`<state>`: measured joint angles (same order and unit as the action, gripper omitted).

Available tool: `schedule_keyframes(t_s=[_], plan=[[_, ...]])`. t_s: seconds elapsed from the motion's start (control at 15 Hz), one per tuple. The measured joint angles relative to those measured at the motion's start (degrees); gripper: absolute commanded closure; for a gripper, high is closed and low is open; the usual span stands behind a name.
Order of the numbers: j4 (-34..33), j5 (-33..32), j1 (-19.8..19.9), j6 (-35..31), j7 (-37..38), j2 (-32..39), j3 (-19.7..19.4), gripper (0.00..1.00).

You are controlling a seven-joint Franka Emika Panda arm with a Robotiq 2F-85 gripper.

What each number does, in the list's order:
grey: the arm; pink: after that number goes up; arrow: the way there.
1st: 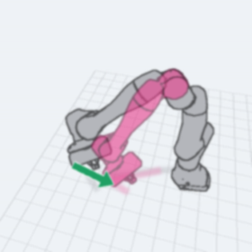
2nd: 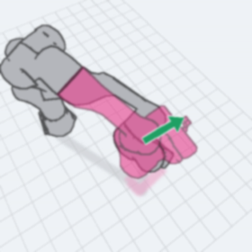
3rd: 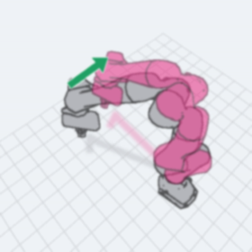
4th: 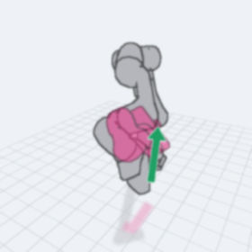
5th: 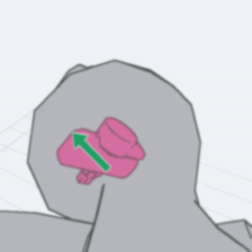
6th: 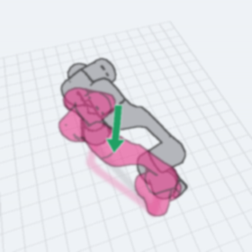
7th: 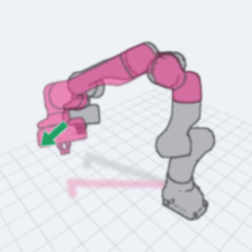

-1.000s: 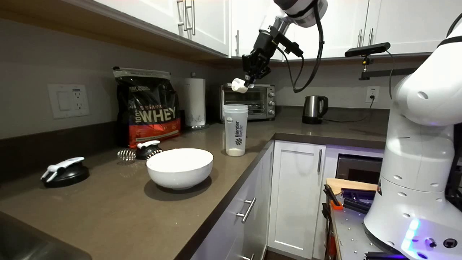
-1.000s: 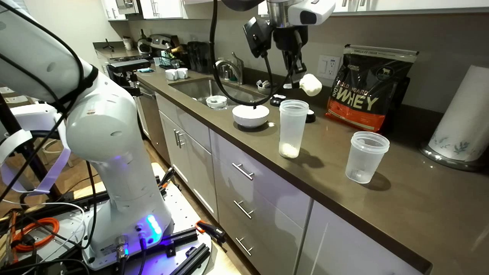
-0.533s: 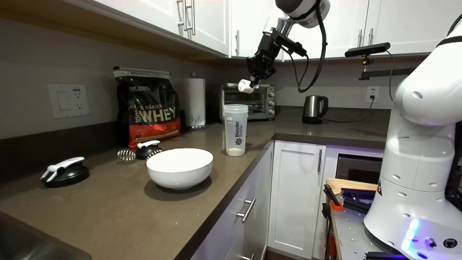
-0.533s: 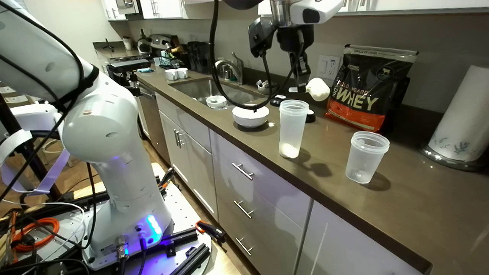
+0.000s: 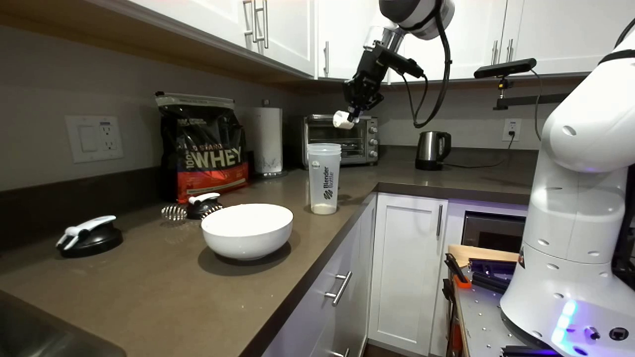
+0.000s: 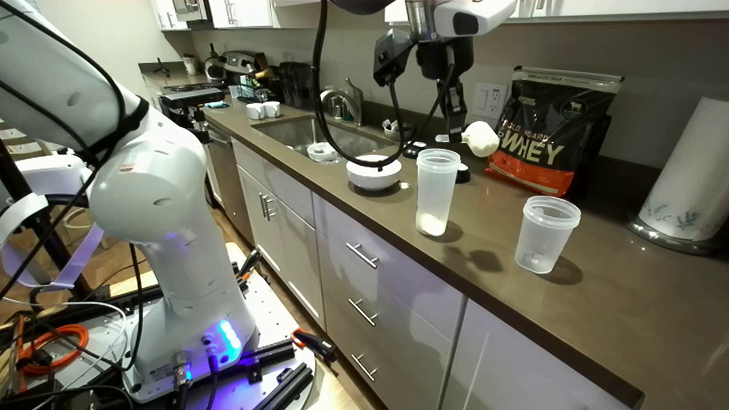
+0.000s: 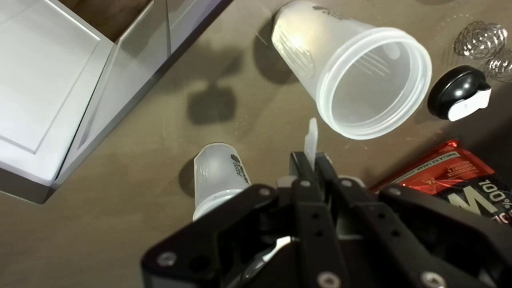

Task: Pick up the small scoop and scoop some powder from the bowl and put it in the plastic container to the right.

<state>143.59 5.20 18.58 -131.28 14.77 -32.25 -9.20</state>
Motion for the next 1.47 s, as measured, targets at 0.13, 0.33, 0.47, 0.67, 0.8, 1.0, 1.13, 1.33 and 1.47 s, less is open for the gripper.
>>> schedule_keyframes(t_s=[0.13, 0.33, 0.47, 0.67, 0.8, 1.0, 1.13, 1.33, 1.47], plan=[[0.0, 0.0, 0.0, 0.0, 0.1, 0.0, 0.1, 0.94], [0.0, 0.0, 0.0, -0.1, 0.1, 0.0, 0.1, 0.94], [0.0, 0.0, 0.0, -0.1, 0.1, 0.0, 0.1, 0.94], [0.0, 0.0, 0.0, -0.1, 0.1, 0.0, 0.1, 0.97], [0.0, 0.0, 0.0, -0.1, 0.1, 0.0, 0.1, 0.97], [0.0, 0.0, 0.0, -0.1, 0.1, 0.1, -0.2, 0.97], [-0.2, 0.0, 0.0, -0.1, 0.1, 0.2, -0.9, 0.97], [-0.8, 0.1, 0.0, -0.6, 0.1, 1.1, -2.4, 0.97], [-1.3, 0.1, 0.0, -1.5, 0.1, 2.2, -3.2, 0.97]])
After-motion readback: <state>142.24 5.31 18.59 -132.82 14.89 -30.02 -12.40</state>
